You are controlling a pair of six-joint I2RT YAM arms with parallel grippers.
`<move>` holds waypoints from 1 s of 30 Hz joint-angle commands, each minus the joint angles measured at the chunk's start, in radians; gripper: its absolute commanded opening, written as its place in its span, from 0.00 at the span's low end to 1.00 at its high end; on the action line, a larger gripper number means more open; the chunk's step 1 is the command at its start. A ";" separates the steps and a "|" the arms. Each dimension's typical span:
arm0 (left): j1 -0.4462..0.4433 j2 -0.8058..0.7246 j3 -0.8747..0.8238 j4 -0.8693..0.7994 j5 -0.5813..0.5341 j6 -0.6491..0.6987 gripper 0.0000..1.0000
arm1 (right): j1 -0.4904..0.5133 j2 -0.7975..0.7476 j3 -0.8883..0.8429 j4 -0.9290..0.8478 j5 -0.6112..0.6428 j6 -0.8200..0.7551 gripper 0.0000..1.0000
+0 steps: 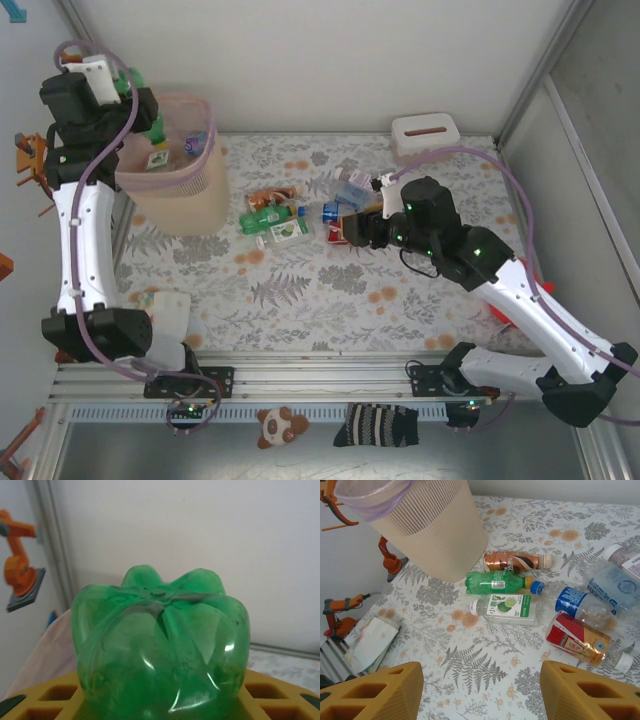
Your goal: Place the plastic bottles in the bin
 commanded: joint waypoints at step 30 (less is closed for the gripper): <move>0.044 0.316 -0.067 -0.227 -0.096 0.074 0.59 | 0.005 0.018 0.020 -0.005 0.019 -0.022 0.62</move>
